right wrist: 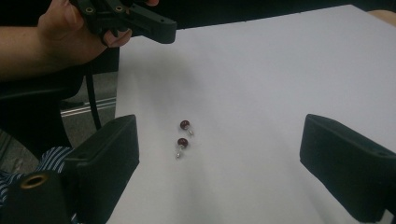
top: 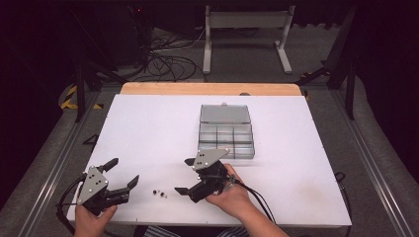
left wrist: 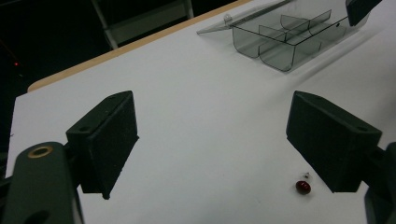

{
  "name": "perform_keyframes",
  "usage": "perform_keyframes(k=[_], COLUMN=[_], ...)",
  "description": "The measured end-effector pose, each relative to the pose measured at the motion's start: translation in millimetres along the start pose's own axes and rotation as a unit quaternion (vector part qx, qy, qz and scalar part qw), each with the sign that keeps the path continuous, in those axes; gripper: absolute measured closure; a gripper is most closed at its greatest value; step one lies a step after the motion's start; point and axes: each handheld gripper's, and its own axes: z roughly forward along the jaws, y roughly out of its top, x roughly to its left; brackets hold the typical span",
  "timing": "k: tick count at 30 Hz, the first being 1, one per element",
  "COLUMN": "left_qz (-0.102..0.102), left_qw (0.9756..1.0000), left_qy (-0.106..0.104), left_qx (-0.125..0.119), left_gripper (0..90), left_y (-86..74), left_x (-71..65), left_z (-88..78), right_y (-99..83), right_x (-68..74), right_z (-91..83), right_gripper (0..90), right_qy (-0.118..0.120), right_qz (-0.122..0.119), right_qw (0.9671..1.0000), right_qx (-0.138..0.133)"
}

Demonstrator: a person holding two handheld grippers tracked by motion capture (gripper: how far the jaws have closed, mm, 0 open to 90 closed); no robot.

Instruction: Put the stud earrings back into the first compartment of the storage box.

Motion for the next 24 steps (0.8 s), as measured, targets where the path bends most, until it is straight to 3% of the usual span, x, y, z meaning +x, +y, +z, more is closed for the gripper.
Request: perform_keyframes(k=[12, 24], left_qz=[-0.003, -0.005], left_qw=[1.0000, 1.0000], left_qy=[0.000, -0.001], left_qx=[0.001, 0.001], left_gripper=[17.2, 17.1], left_y=[-0.7, -1.0], left_x=[1.1, 1.6], left_z=[0.8, 1.2], right_y=[-6.0, -12.7], right_x=[2.7, 8.7], right_z=[32.2, 64.3], right_gripper=[33.8, 44.1], right_qy=[0.020, 0.030], right_qz=[0.008, 0.010], right_qw=[0.9996, 0.9987], right_qx=[0.016, 0.039])
